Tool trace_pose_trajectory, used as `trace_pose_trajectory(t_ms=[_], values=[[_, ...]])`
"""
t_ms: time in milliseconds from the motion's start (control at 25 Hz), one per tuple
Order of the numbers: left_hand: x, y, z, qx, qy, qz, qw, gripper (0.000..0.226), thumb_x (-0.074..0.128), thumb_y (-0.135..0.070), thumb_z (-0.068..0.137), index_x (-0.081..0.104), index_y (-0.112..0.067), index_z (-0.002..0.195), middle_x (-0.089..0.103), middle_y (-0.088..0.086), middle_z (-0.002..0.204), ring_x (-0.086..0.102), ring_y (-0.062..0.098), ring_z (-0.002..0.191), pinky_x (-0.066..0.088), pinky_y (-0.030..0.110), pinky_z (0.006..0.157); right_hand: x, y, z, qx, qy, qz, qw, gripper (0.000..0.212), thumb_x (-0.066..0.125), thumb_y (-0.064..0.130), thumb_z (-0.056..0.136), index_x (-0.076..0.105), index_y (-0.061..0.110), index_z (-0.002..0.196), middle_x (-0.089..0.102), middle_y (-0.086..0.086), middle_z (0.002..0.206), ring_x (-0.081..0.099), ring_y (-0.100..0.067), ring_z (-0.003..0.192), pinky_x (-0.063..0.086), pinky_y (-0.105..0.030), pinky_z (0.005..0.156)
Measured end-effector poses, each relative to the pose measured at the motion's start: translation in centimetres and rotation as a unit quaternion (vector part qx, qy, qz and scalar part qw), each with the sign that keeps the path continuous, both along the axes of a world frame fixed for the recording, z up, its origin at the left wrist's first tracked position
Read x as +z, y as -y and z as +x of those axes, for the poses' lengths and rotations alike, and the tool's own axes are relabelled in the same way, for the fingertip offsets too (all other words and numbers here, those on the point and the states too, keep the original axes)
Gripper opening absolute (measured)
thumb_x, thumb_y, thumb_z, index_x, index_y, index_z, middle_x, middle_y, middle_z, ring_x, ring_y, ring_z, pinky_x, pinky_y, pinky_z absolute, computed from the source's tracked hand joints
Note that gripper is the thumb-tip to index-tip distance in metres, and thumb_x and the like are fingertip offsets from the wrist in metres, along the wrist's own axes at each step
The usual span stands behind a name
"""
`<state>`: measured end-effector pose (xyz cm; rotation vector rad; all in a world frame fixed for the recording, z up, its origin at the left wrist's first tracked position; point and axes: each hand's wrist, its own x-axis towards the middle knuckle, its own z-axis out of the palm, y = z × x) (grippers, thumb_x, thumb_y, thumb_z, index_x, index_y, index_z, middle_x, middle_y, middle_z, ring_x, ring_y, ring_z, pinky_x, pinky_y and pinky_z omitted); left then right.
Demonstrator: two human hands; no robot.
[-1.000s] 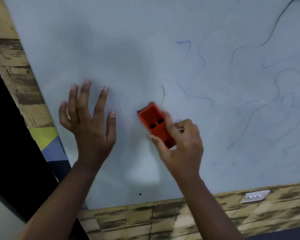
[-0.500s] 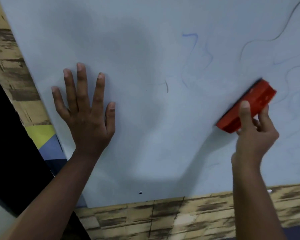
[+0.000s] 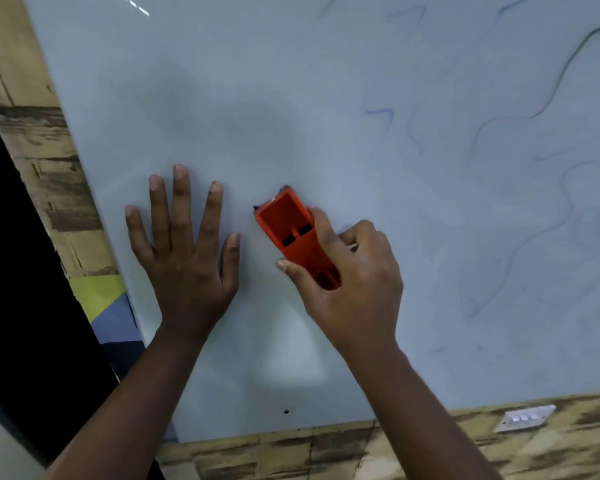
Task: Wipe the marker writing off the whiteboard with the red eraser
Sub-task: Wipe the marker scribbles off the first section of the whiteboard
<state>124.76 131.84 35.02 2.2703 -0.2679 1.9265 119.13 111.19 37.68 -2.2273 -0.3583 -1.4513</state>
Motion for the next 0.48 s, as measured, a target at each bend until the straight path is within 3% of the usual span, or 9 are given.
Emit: trace_pose_trajectory(t_ms=[80, 200, 320, 480], values=[[-0.1, 0.0, 0.0, 0.0, 0.005, 0.003, 1.0, 0.063, 0.049, -0.034, 0.111, 0.028, -0.017, 0.168, 0.023, 0.021, 0.172, 0.014, 0.038, 0.163, 0.011, 0.063, 0.129, 2.5, 1.4, 0.5, -0.013, 0.014, 0.043, 0.999, 0.07, 0.068, 0.071, 0.084, 0.062, 0.033, 0.142, 0.051, 0.001, 0.092, 0.052, -0.018, 0.081, 0.049, -0.036, 0.065], [-0.2, 0.0, 0.0, -0.005, 0.007, 0.001, 1.0, 0.063, 0.051, -0.033, 0.11, 0.03, -0.016, 0.167, 0.023, 0.02, 0.172, 0.012, 0.036, 0.163, 0.011, 0.063, 0.129, 4.0, 5.2, 0.8, -0.015, 0.006, 0.183, 0.983, 0.073, 0.07, 0.071, 0.08, 0.059, 0.037, 0.144, 0.052, 0.0, 0.092, 0.06, -0.019, 0.077, 0.054, -0.038, 0.068], [0.1, 0.0, -0.1, -0.004, 0.0, 0.006, 1.0, 0.063, 0.051, -0.033, 0.11, 0.03, -0.017, 0.168, 0.024, 0.02, 0.173, 0.011, 0.035, 0.164, 0.011, 0.063, 0.129, 4.3, 10.0, 0.6, 0.004, 0.012, 0.338, 0.941, 0.07, 0.077, 0.064, 0.08, 0.063, 0.031, 0.141, 0.064, -0.002, 0.094, 0.061, -0.004, 0.071, 0.058, -0.036, 0.072], [0.8, 0.6, -1.3, -0.017, 0.003, -0.036, 0.999, 0.055, 0.054, -0.033, 0.108, 0.047, -0.015, 0.16, 0.035, 0.017, 0.169, 0.025, 0.036, 0.16, 0.02, 0.062, 0.126, 7.4, 13.8, -0.7, 0.091, 0.008, 0.43, 0.898, 0.021, 0.082, 0.051, 0.085, 0.075, 0.049, 0.104, 0.058, 0.021, 0.07, 0.05, 0.002, 0.064, 0.048, -0.014, 0.071]])
